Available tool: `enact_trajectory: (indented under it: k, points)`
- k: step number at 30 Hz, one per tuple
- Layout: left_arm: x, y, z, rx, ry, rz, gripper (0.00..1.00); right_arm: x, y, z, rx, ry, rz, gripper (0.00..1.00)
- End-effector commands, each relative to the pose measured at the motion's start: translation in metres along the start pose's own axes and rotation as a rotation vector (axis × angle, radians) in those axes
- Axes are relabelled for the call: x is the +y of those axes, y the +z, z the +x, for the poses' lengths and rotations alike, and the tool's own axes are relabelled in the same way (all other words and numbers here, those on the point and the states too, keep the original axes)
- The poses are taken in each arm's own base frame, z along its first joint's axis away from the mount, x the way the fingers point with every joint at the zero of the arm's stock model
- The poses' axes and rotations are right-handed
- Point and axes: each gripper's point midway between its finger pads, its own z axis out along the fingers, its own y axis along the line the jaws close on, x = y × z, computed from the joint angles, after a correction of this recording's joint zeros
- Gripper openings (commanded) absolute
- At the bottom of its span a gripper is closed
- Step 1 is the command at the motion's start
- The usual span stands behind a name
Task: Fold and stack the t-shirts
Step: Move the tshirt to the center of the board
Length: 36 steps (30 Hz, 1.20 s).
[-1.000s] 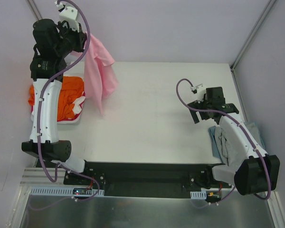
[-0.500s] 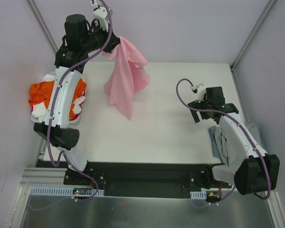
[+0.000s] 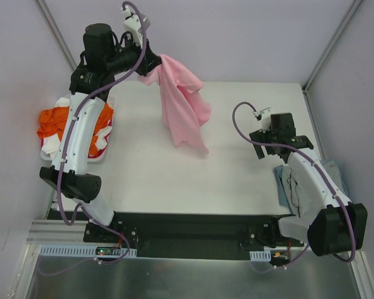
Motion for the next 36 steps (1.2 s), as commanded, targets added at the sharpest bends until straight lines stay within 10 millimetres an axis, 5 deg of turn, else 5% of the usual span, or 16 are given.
enact_trajectory:
  k: [1,7,10,20,25,27,31,34,36]
  points:
    - [0.034,-0.034,-0.015,-0.030,0.216,-0.248,0.00,-0.010,-0.006,-0.012,-0.035,0.030,0.037,0.97]
    - [0.104,-0.063,0.012,0.058,0.222,-0.481,0.00,-0.012,-0.006,-0.013,-0.036,0.033,0.041,0.97]
    - [0.114,-0.065,0.015,0.074,0.235,-0.510,0.00,-0.010,-0.005,-0.012,-0.030,0.035,0.030,0.96]
    - [0.068,0.000,-0.004,0.037,0.214,-0.345,0.00,-0.009,-0.003,-0.010,-0.016,0.031,0.028,0.96]
    - [-0.008,0.020,-0.043,-0.090,0.098,-0.047,0.00,-0.009,-0.002,-0.009,-0.008,0.028,0.026,0.96]
    - [-0.022,0.024,-0.044,-0.092,0.063,0.012,0.40,-0.009,-0.001,-0.008,-0.005,0.029,0.029,0.96]
    - [-0.031,0.028,-0.023,-0.041,0.057,0.044,0.55,-0.008,-0.001,-0.008,-0.005,0.027,0.024,0.97]
    - [-0.021,0.017,-0.007,-0.002,0.112,-0.030,0.94,-0.008,0.001,-0.007,0.002,0.027,0.018,0.96]
    - [-0.006,0.018,0.024,0.073,0.152,-0.077,0.99,-0.007,0.003,-0.006,0.008,0.025,0.013,0.97]
